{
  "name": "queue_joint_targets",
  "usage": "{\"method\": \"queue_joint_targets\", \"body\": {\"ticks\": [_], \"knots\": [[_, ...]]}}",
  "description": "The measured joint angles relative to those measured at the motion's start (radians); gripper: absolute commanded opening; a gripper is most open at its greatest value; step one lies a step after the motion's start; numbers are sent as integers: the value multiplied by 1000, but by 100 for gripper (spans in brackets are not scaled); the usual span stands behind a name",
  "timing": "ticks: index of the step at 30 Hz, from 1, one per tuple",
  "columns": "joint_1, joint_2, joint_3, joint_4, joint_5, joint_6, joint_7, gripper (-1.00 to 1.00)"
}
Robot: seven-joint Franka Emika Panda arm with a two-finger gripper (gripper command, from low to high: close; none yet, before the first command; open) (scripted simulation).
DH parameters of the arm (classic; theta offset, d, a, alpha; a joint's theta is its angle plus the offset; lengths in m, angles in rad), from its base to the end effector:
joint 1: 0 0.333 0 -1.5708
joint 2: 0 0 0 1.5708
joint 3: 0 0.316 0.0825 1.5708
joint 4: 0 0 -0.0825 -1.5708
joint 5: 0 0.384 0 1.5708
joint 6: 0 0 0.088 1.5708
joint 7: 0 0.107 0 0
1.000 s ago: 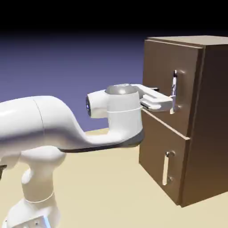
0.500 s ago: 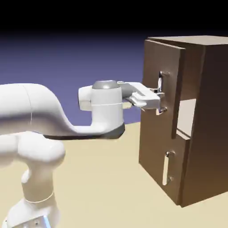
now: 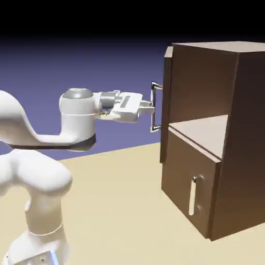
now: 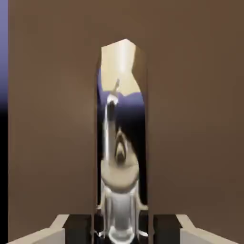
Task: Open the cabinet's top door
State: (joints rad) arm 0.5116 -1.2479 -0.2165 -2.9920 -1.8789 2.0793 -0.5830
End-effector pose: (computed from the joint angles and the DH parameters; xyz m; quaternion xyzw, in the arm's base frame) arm 0.2623 0.0302 0.5040 0.4445 0.5499 0.0744 0.7032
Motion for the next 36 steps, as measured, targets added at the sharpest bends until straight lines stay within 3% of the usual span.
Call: {"method": "queue_joint_targets", "body": {"ticks": [14,24,36], "knots": [[52,222,507,111,552,-457,92,-100],[-81,580,828,410,850,-830,229,-100],[-280,1015,1100,810,986,-1265,445,-100]]}}
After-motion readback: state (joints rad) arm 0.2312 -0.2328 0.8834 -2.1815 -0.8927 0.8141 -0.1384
